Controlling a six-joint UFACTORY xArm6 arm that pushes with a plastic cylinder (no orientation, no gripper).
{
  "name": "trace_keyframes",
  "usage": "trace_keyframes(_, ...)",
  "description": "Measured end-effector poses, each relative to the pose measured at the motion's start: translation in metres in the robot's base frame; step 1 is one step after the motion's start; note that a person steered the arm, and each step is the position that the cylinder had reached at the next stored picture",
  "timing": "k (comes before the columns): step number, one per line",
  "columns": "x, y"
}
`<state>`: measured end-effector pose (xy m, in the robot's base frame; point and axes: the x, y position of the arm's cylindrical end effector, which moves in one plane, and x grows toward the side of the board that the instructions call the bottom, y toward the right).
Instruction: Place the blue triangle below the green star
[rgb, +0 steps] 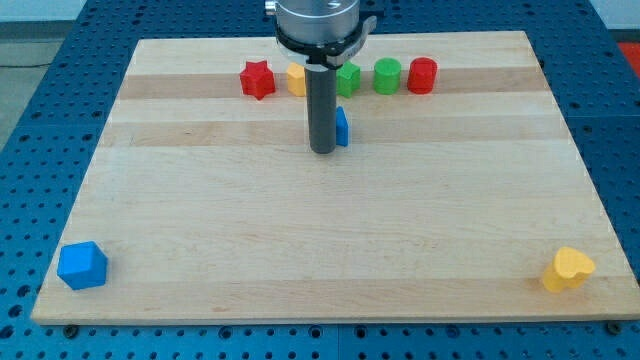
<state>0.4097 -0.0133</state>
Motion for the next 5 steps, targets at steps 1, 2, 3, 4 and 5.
trace_keyframes(1,-0.003,0.008)
trace_keyframes(2,0.005,0.02)
trace_keyframes(3,0.006,0.025)
trace_keyframes(4,-0.001,0.025)
trace_keyframes(5,-0.01,0.025)
